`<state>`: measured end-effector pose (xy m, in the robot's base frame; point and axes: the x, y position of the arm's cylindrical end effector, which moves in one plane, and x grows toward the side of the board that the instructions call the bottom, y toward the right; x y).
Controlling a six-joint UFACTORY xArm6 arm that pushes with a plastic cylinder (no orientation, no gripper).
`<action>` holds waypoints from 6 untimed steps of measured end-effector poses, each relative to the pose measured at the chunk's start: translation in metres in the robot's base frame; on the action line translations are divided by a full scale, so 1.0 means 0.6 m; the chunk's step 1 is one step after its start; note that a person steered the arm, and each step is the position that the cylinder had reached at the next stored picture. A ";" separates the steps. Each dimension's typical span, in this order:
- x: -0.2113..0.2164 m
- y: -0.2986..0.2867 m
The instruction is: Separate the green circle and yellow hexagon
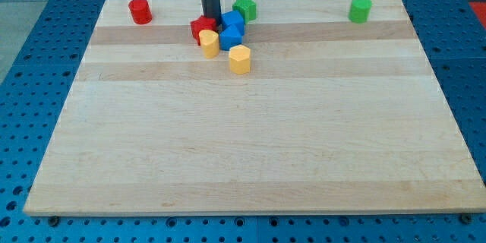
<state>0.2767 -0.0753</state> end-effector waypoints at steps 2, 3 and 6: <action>0.080 -0.002; 0.111 -0.011; 0.120 -0.106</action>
